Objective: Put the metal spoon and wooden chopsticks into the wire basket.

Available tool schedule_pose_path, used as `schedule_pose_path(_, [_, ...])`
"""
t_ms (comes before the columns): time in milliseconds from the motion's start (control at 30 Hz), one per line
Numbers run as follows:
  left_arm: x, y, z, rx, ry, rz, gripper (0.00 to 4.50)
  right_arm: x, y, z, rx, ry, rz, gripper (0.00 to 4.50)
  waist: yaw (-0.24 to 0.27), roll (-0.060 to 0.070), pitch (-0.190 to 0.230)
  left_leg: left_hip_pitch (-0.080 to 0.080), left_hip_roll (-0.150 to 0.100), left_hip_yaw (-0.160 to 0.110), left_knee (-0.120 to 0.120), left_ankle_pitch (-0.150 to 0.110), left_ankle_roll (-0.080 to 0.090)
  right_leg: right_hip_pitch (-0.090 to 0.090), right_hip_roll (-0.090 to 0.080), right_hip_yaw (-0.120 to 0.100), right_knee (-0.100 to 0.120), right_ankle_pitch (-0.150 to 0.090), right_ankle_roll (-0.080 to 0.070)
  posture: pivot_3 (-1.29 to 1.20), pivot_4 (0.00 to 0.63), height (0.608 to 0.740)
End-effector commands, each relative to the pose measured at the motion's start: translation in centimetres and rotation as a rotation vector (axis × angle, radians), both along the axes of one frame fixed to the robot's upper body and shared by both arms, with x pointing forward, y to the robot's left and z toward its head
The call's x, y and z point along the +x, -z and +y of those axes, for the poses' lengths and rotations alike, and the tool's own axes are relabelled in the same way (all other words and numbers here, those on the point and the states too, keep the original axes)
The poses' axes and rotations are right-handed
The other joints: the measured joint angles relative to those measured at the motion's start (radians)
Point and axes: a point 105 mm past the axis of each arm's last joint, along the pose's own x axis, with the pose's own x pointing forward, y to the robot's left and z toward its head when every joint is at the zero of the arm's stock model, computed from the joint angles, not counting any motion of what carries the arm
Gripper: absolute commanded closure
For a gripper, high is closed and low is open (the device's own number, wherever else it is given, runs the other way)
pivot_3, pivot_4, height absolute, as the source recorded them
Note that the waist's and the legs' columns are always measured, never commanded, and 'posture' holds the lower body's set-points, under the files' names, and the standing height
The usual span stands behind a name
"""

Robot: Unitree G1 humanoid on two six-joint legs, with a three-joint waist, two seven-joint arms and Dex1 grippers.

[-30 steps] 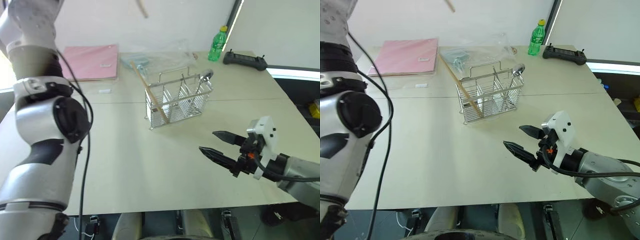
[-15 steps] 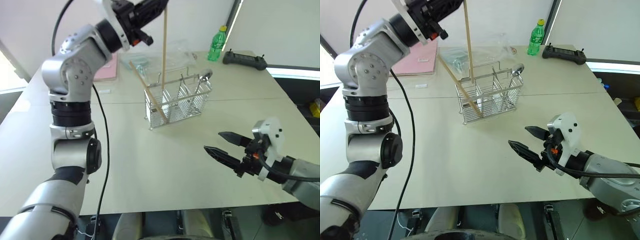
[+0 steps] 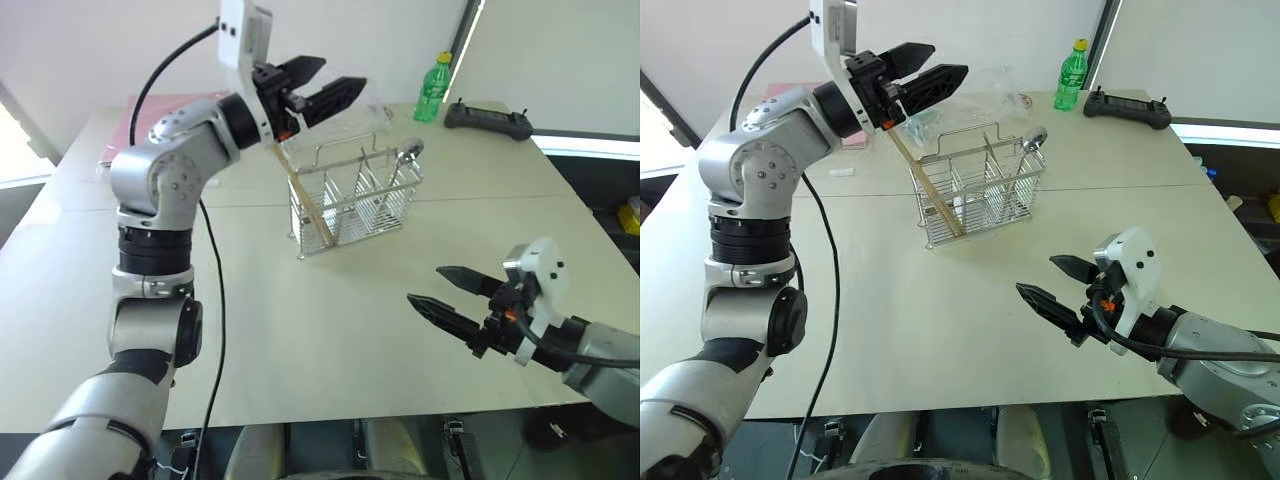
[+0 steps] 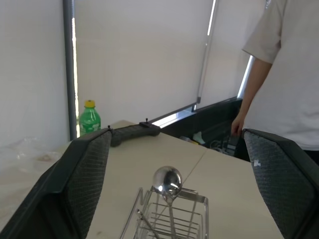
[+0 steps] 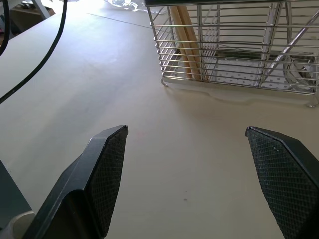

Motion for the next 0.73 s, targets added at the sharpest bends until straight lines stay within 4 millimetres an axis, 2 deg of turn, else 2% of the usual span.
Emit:
schedule_pose_path(33, [-0.6,-1.9,1.2,-0.034,-0.027,-0.050,0.37,0.0,-0.9,-0.3,-0.037,-0.006,-0.062,0.60,0.000,0.000,0.000,0.000,0.000,0.000,0.000,0.000,0.000,0.000,0.000,0.000,0.000,0.000,0.000,0.00,0.150,0.728])
schedule_pose_path(133, [-1.4,-1.4,2.8,0.072,-0.003,-0.070,0.37,0.2,-1.7,-1.8,-0.062,0.024,-0.089,0.60,-0.003,0.000,0.000,0.000,0.000,0.000,0.000,0.000,0.000,0.000,0.000,0.000,0.000,0.000,0.000,0.00,0.150,0.728])
schedule_pose_path(200, [-2.8,-0.1,4.2,0.219,0.060,-0.129,0.37,0.2,-2.4,-3.1,-0.076,0.044,-0.104,0.60,-0.011,0.002,0.000,0.000,0.000,0.001,-0.001,0.000,0.000,-0.001,0.000,0.000,0.000,0.000,0.000,0.00,0.150,0.728])
schedule_pose_path(300, [-5.0,4.1,7.3,0.479,0.177,-0.108,0.37,-0.2,-2.9,-4.3,-0.092,0.051,-0.105,0.60,-0.015,0.003,0.000,0.001,0.001,0.002,-0.004,-0.001,0.001,-0.002,0.000,0.000,0.000,-0.002,-0.003,0.00,0.150,0.728])
schedule_pose_path(433, [-7.3,8.9,10.9,0.717,0.264,-0.052,0.37,-0.2,-2.9,-5.2,-0.103,0.062,-0.106,0.60,-0.006,0.003,0.000,0.000,0.002,0.002,-0.006,-0.001,0.001,-0.004,0.000,0.000,0.000,-0.003,-0.005,0.00,0.150,0.728])
schedule_pose_path(500, [-8.2,10.9,12.0,0.797,0.279,-0.050,0.37,-0.2,-2.9,-5.2,-0.101,0.059,-0.107,0.60,-0.001,0.004,0.001,0.000,0.003,0.002,-0.005,-0.001,0.001,-0.004,-0.001,0.000,-0.001,-0.003,-0.006,0.00,0.150,0.728])
schedule_pose_path(600, [-8.4,12.1,12.4,0.811,0.259,-0.042,0.37,0.0,-2.8,-4.8,-0.090,0.050,-0.109,0.60,0.007,0.003,0.001,-0.001,0.005,0.003,-0.005,-0.001,0.001,-0.004,-0.004,0.000,-0.002,-0.003,-0.006,0.00,0.150,0.728])
schedule_pose_path(733, [-8.1,12.1,11.5,0.771,0.239,-0.025,0.37,0.2,-2.7,-4.4,-0.078,0.042,-0.107,0.60,0.020,0.003,0.002,-0.002,0.005,0.007,-0.004,-0.001,0.001,-0.003,-0.008,-0.002,-0.003,-0.003,-0.005,0.00,0.150,0.728])
